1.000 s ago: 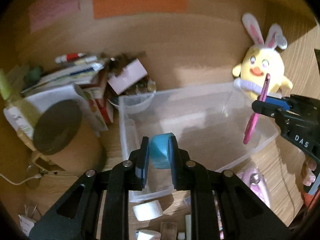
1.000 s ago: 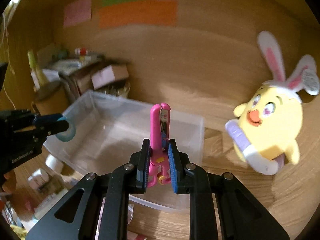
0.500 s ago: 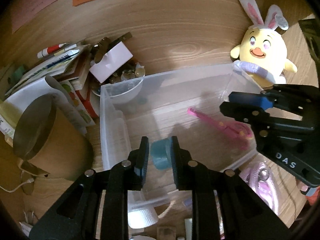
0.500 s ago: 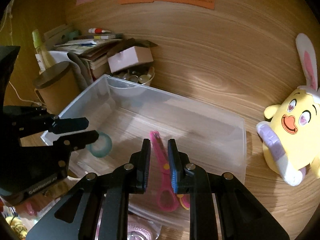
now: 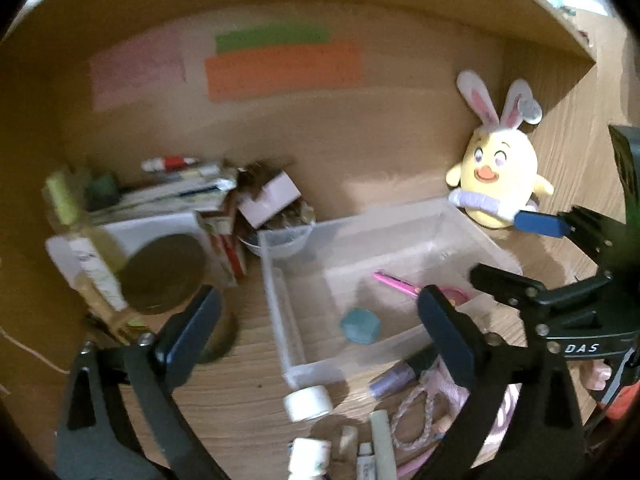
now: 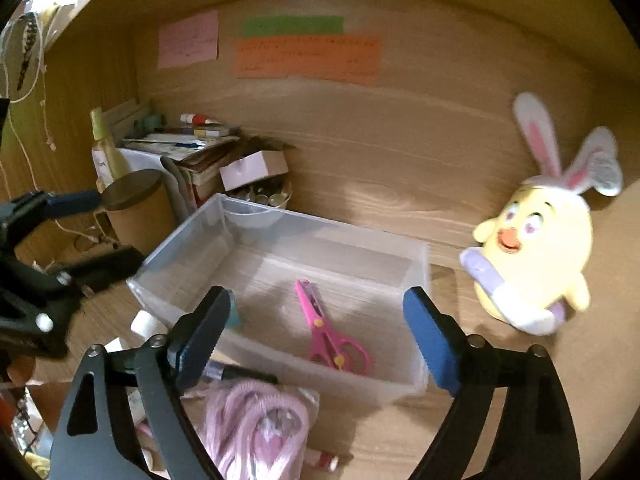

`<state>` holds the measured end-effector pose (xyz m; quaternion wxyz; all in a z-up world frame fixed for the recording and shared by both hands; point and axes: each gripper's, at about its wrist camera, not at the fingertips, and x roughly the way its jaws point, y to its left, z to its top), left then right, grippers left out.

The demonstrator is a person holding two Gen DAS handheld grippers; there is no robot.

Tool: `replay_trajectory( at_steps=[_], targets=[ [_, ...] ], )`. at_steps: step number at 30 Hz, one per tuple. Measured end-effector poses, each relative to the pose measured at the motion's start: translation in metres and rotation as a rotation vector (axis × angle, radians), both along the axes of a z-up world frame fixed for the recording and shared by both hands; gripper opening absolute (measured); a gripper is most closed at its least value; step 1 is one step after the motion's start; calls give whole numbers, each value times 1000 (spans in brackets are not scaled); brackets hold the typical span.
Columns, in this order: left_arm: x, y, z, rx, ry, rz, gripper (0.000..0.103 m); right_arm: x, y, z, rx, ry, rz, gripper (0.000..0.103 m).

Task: Organize objects
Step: 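Grasp the white bottle with the left gripper while the right grasps the pink rope bag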

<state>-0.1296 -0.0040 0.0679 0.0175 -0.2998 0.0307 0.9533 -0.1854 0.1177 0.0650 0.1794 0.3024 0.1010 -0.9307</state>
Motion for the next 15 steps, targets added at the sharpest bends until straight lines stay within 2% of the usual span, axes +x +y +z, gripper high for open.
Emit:
replay_trajectory(
  at_steps=[4,8,15],
  targets=[
    [17,-7,-4,-21,5,11,102,21,1,-8,8,-12,-17,101],
    [23,-16,-25,-1,-66,14,102,39,-2,-24,9,-50,-15,101],
    [39,-32,-64,61,-168,4,102,46,-2,-62,-20,-200,-25,101]
  ],
)
